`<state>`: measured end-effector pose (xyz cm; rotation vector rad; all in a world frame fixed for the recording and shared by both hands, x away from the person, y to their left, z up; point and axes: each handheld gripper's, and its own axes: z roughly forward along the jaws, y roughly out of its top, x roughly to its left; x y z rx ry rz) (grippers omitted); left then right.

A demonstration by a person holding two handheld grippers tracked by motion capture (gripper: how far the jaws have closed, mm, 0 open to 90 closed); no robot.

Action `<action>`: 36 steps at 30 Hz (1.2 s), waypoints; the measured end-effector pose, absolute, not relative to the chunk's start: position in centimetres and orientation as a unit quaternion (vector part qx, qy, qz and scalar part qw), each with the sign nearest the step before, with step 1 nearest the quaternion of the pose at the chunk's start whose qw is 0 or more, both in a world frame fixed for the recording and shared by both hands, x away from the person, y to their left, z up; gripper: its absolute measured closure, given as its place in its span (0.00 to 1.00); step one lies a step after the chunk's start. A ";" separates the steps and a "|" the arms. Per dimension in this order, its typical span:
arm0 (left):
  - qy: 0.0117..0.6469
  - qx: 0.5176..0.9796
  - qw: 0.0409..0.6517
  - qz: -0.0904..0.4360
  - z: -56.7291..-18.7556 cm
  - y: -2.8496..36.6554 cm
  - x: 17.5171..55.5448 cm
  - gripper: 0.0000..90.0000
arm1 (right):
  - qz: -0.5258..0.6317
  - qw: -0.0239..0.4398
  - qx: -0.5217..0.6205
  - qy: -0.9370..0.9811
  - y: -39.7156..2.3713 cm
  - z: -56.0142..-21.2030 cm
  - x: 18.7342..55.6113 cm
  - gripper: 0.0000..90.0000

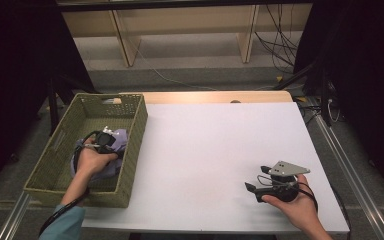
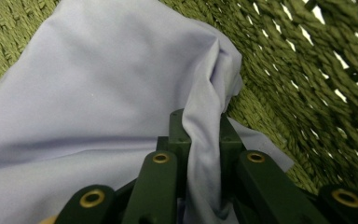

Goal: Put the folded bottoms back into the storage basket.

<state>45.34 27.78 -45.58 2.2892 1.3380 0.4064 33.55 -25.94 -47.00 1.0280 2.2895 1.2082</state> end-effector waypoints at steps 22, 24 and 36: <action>0.603 0.745 0.197 0.205 -41.9 33.6 44.0 0.44 | 0.425 0.175 0.364 0.810 -25.9 -47.0 33.6 0.19; 0.616 0.738 0.176 0.211 -42.5 34.0 44.1 0.44 | 0.426 0.175 0.365 0.809 -25.9 -47.0 33.6 0.19; 0.653 0.726 0.144 0.161 -46.1 35.3 44.8 0.50 | 0.426 0.174 0.365 0.809 -25.9 -47.1 33.6 0.19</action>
